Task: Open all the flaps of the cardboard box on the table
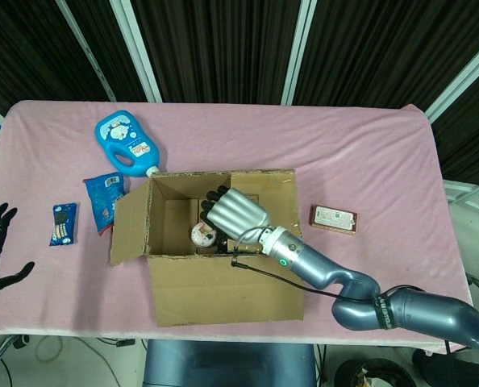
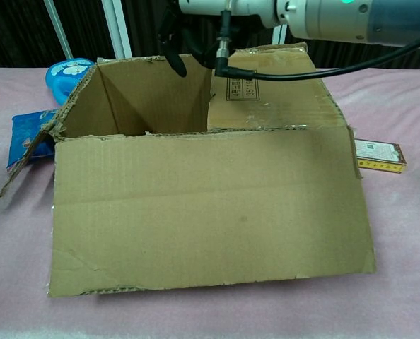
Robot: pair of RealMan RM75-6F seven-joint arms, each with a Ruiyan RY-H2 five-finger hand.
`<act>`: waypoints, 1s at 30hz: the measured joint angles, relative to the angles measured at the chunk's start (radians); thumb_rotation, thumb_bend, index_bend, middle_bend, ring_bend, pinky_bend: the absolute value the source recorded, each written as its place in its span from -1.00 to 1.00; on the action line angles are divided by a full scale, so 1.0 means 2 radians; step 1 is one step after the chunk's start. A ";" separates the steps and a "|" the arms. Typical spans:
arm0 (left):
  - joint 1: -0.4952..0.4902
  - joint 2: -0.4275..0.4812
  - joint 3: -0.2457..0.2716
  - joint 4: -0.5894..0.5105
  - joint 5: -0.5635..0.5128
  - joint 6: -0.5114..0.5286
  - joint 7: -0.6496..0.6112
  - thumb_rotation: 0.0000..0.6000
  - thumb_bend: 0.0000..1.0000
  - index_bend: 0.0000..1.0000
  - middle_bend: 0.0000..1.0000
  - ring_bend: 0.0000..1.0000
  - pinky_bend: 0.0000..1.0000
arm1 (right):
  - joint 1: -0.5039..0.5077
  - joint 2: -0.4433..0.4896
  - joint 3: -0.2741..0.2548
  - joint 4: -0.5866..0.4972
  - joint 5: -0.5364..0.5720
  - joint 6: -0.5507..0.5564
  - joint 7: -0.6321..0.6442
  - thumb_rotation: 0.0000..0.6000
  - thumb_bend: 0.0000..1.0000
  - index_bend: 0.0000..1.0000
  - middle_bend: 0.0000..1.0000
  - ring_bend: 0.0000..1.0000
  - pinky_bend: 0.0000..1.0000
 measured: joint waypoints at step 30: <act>0.004 0.002 -0.012 -0.002 0.004 -0.011 -0.006 1.00 -0.67 -1.00 -1.00 -1.00 -1.00 | 0.075 -0.008 -0.080 0.089 -0.032 -0.049 -0.056 1.00 1.00 0.27 -0.06 -0.42 -0.32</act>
